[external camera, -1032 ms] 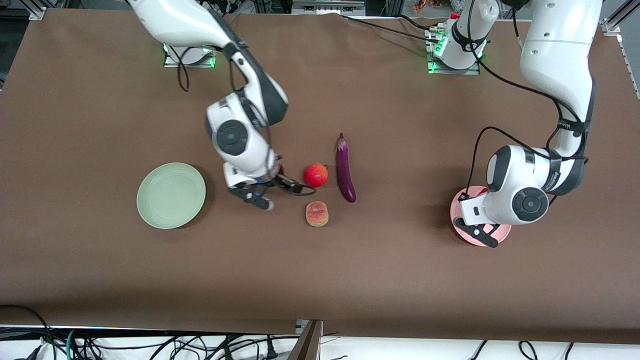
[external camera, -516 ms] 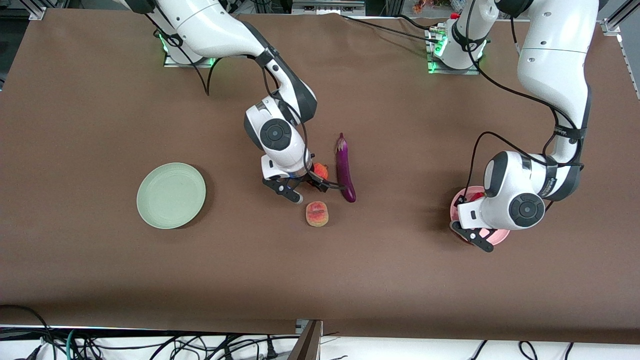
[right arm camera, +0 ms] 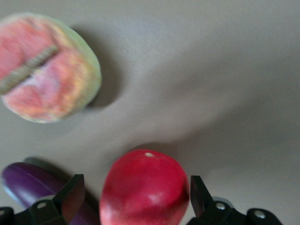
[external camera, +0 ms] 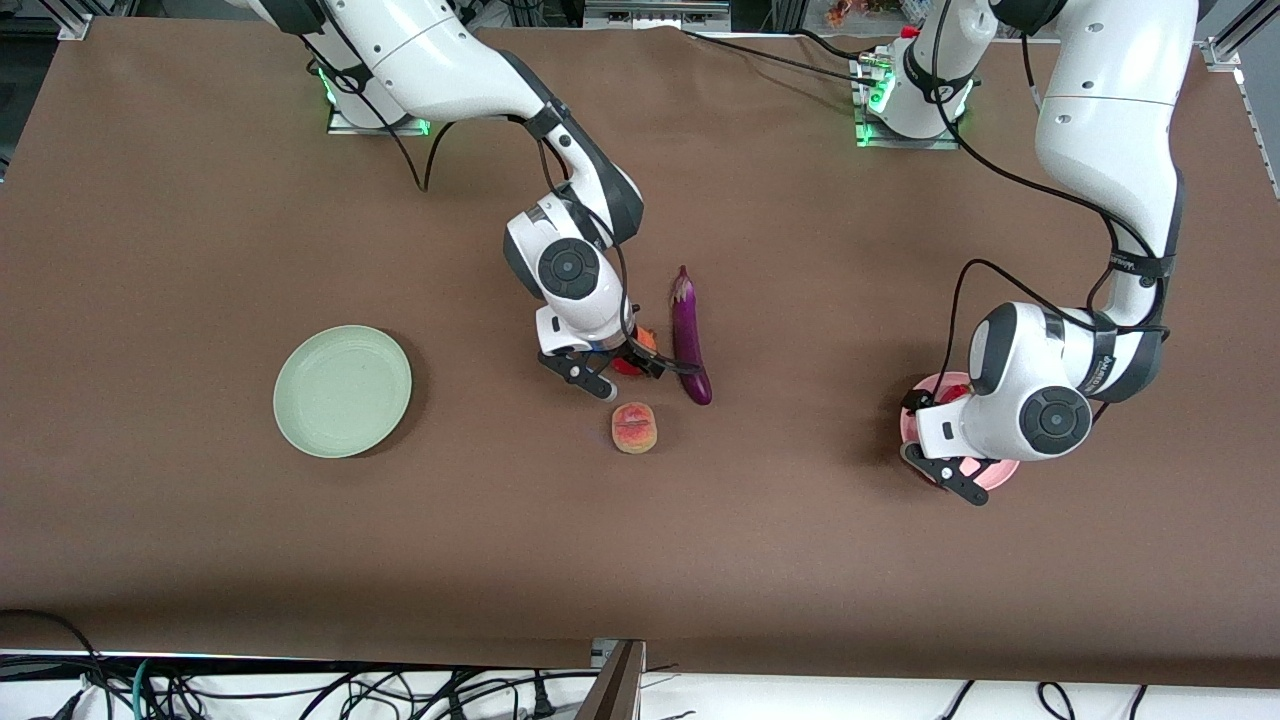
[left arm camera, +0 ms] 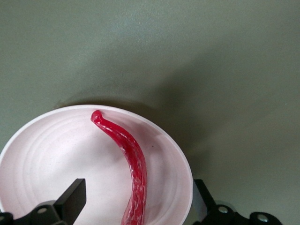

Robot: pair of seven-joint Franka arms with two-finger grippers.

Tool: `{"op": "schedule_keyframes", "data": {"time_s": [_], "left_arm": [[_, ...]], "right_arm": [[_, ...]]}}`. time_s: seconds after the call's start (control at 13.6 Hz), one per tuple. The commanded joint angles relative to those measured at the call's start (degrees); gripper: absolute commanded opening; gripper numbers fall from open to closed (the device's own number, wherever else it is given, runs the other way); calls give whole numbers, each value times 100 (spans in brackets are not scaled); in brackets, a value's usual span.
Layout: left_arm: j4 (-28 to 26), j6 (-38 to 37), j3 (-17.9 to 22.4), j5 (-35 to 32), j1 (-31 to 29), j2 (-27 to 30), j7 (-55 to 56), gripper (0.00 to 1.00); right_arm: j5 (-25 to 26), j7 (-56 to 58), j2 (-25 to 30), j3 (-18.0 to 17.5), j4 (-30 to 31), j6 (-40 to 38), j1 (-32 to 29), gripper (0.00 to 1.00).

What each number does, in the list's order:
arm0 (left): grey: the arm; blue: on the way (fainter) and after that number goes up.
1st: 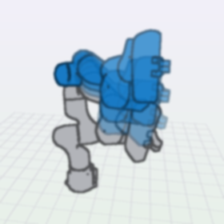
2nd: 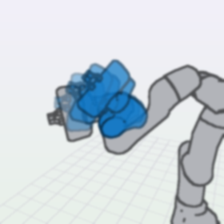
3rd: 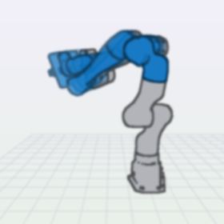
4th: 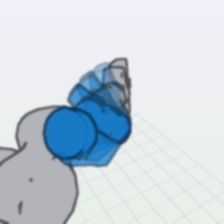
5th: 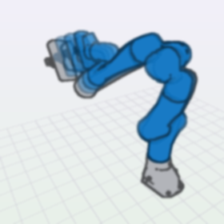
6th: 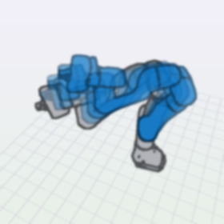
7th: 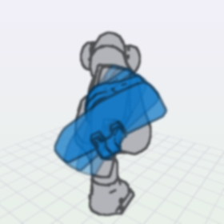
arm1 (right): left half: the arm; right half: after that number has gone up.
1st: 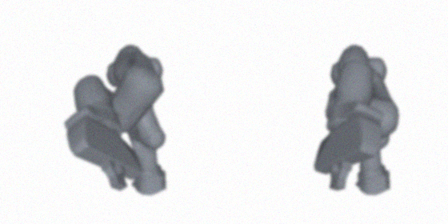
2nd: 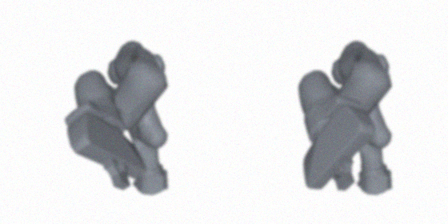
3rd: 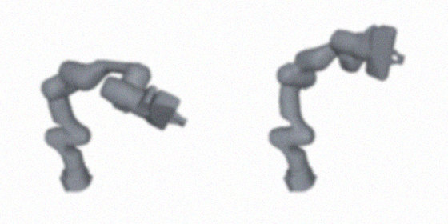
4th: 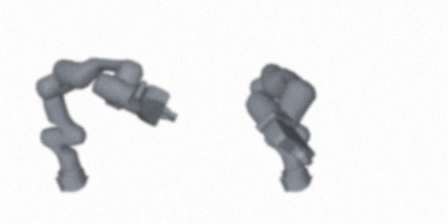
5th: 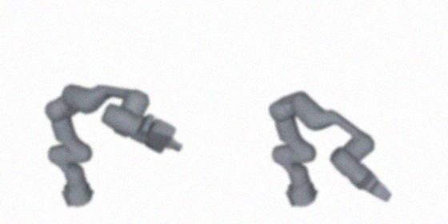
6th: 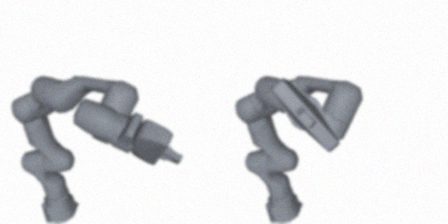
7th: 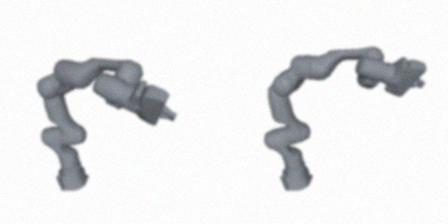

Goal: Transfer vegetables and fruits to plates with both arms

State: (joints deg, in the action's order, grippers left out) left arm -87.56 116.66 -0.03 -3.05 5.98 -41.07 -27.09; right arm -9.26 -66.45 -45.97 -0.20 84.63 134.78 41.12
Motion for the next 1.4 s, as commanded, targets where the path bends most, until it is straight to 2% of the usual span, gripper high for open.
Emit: {"op": "schedule_keyframes", "data": {"time_s": [0.0,0.07,0.22,0.37,0.44,0.66,0.81,0.88,1.03,1.33], "left_arm": [[-6,-274,-49,269,-71,37,-86,100],[-15,-545,-50,609,-97,37,-86,100],[2,-942,-49,1365,-220,37,-86,100],[2,-1179,-41,1597,-220,168,36,100],[11,-1189,-49,1597,-212,256,90,100],[11,-1329,-145,1597,-98,389,509,100],[-7,-1400,-444,1597,-97,398,967,100],[-7,-1400,-610,1597,-97,398,1230,100],[-15,-1200,-1006,1606,-28,337,1801,100],[-147,-102,-1148,1606,876,336,3293,100]], "right_arm": [[-76,-61,18,47,256,329,150,99],[-76,-61,18,47,265,329,151,94],[-76,-52,26,47,265,321,151,70],[-67,96,105,81,256,268,107,46],[-67,176,245,108,256,103,37,42],[-67,1419,894,126,238,-1441,-638,42],[-59,2552,1264,178,247,-2373,-1244,42],[-32,3185,1370,335,265,-2699,-1447,43],[-23,4450,1537,1071,457,-2975,-1502,44],[108,6035,1503,1934,984,-2564,-1510,45]]}}
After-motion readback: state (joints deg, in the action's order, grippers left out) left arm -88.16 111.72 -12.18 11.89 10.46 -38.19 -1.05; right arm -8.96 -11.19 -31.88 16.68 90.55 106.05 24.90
